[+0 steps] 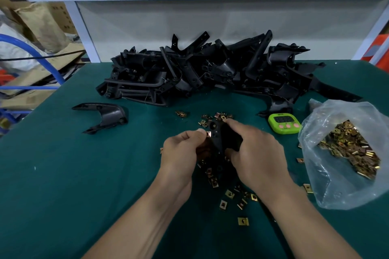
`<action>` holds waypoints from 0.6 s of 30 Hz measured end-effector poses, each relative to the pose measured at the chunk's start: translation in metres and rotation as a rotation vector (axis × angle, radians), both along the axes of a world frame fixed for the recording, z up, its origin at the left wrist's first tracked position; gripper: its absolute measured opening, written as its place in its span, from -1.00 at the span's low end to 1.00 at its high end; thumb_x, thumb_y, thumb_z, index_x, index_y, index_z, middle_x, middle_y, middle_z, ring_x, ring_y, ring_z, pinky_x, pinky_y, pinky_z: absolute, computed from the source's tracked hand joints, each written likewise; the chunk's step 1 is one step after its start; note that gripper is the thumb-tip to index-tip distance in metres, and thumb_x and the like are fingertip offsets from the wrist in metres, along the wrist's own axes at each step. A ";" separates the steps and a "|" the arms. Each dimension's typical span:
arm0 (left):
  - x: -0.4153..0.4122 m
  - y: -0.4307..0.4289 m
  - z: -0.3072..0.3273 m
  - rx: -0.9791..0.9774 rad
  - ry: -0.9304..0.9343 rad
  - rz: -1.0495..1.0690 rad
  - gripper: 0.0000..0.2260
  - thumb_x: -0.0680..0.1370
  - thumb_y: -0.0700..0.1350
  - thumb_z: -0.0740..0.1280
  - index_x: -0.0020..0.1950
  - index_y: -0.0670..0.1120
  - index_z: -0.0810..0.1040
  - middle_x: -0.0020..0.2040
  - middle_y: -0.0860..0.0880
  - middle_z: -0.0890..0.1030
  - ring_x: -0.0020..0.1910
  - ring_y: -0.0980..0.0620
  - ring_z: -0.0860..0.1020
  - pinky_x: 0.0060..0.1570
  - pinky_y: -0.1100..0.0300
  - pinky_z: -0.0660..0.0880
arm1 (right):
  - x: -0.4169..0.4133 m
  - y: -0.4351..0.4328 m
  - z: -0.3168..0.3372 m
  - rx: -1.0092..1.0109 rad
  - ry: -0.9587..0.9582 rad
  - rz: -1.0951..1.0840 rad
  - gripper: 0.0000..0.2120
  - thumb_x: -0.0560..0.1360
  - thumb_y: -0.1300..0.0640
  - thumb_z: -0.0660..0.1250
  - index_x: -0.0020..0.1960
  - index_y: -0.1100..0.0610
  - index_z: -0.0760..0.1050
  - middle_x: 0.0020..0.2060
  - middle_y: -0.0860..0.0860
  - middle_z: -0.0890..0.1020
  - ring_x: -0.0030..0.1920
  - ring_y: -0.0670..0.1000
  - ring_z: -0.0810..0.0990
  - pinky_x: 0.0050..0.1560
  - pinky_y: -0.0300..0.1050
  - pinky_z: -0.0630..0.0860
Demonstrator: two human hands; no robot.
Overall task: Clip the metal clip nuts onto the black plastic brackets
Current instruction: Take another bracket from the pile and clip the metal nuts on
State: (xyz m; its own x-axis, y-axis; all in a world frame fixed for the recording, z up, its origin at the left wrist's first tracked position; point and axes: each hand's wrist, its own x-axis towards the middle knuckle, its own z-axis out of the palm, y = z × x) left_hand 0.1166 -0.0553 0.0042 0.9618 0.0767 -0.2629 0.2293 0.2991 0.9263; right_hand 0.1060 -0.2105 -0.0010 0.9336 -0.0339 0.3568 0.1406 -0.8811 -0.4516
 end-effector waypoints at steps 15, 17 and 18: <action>0.006 0.014 0.007 0.288 -0.210 -0.171 -0.66 0.67 0.05 0.32 -0.10 -0.12 0.76 -0.12 -0.15 0.75 -0.07 -0.16 0.72 0.07 -0.04 0.65 | 0.001 0.004 -0.003 0.070 0.084 0.020 -0.32 0.44 0.08 0.50 0.49 -0.23 0.38 0.11 -0.13 0.66 0.07 0.06 0.63 0.01 0.04 0.55; 0.011 0.024 0.006 0.477 -0.229 -0.138 -0.72 0.64 0.09 0.34 -0.13 0.03 0.77 -0.18 0.00 0.76 -0.13 -0.02 0.72 0.00 0.02 0.64 | 0.002 0.001 -0.005 0.070 0.102 0.015 -0.33 0.45 0.06 0.50 0.48 -0.26 0.37 0.11 -0.13 0.66 0.07 0.07 0.63 -0.01 0.02 0.54; 0.013 0.029 0.006 0.614 -0.269 -0.120 -0.79 0.61 0.07 0.38 -0.15 0.13 0.77 -0.21 0.11 0.74 -0.18 0.11 0.70 -0.07 0.15 0.61 | 0.003 0.000 -0.006 0.078 0.103 0.008 -0.34 0.45 0.05 0.50 0.47 -0.27 0.36 0.12 -0.15 0.66 0.08 0.07 0.63 -0.03 0.01 0.52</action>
